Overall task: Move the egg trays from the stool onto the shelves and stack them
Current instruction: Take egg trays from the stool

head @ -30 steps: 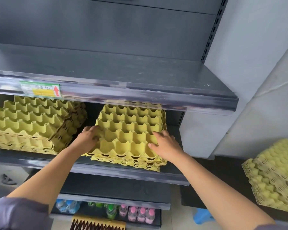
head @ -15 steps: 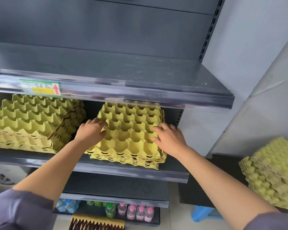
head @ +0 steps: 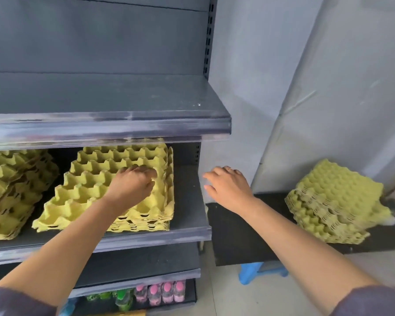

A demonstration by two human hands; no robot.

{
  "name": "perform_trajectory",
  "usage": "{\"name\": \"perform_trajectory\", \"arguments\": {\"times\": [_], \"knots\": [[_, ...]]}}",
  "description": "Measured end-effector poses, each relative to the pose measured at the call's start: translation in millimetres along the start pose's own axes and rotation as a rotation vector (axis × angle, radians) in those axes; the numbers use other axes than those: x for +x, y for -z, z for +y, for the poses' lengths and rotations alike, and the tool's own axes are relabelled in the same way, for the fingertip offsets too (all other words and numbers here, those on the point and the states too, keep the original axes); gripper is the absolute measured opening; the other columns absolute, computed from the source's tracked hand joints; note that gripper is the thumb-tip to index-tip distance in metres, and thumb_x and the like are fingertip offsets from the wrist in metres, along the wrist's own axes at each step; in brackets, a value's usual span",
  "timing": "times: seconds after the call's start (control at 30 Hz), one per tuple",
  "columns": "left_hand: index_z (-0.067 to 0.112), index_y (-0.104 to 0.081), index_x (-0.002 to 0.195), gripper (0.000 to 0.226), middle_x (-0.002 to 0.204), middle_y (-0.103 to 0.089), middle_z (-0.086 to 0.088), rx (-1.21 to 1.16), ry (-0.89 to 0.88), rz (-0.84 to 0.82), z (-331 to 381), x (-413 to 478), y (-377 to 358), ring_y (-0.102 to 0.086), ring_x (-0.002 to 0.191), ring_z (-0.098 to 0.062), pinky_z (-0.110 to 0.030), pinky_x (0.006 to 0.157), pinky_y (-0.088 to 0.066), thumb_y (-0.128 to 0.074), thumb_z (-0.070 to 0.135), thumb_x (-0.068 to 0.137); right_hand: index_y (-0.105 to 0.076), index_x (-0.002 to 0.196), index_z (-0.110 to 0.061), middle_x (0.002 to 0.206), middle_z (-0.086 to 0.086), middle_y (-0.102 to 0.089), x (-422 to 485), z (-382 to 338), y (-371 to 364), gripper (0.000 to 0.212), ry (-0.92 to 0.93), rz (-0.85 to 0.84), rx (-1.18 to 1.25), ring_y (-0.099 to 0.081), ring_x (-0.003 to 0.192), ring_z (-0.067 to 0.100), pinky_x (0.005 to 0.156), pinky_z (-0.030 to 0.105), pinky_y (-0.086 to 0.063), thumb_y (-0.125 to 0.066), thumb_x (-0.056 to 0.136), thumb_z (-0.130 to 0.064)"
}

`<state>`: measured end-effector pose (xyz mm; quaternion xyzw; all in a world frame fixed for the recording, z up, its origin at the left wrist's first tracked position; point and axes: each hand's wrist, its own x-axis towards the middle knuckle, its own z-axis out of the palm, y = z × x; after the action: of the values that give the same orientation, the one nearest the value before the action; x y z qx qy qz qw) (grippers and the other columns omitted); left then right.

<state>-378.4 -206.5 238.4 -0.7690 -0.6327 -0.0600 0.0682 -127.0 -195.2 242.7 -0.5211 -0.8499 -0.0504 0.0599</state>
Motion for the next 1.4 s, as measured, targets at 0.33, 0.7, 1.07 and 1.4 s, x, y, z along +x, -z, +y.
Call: {"name": "perform_trajectory", "arguments": {"times": [0.33, 0.7, 1.07, 1.4], "knots": [[0.013, -0.067, 0.096, 0.047, 0.082, -0.067, -0.006, -0.171, -0.343, 0.107, 250.8, 79.9, -15.8, -0.065, 0.076, -0.03, -0.038, 0.067, -0.053, -0.027, 0.035, 0.082, -0.061, 0.119, -0.016, 0.115, 0.006, -0.062, -123.1, 213.3, 0.0, 0.032, -0.227, -0.004, -0.032, -0.056, 0.109, 0.031, 0.087, 0.04, -0.045, -0.046, 0.095, -0.031], [0.022, -0.059, 0.117, 0.028, 0.105, -0.065, 0.002, -0.235, -0.505, 0.115, 441.0, 163.6, -36.9, -0.06, 0.099, -0.023, -0.029, 0.079, -0.042, -0.04, 0.028, 0.097, -0.056, 0.126, -0.022, 0.116, 0.001, -0.059, -198.2, 402.4, -7.2, 0.035, -0.43, -0.08, -0.101, -0.055, 0.107, 0.025, 0.081, 0.034, -0.045, -0.04, 0.098, -0.035], [0.027, -0.052, 0.123, 0.03, 0.118, -0.059, 0.007, -0.202, -0.515, -0.091, 525.9, 318.9, -95.9, -0.054, 0.11, -0.017, -0.029, 0.083, -0.039, -0.036, 0.033, 0.098, -0.052, 0.131, -0.025, 0.122, 0.0, -0.058, -149.2, 554.8, -45.8, 0.038, -0.518, -0.192, -0.11, -0.054, 0.113, 0.025, 0.086, 0.037, -0.047, -0.04, 0.097, -0.037], [0.029, -0.05, 0.128, 0.034, 0.135, -0.045, 0.008, -0.13, -0.411, -0.222, 585.3, 390.0, -142.9, -0.04, 0.127, -0.016, -0.029, 0.1, -0.033, -0.04, 0.035, 0.096, -0.042, 0.138, -0.023, 0.13, 0.004, -0.053, -123.0, 680.4, -91.3, 0.046, -0.539, -0.297, -0.019, -0.053, 0.118, 0.028, 0.09, 0.041, -0.047, -0.043, 0.095, -0.038]]}}
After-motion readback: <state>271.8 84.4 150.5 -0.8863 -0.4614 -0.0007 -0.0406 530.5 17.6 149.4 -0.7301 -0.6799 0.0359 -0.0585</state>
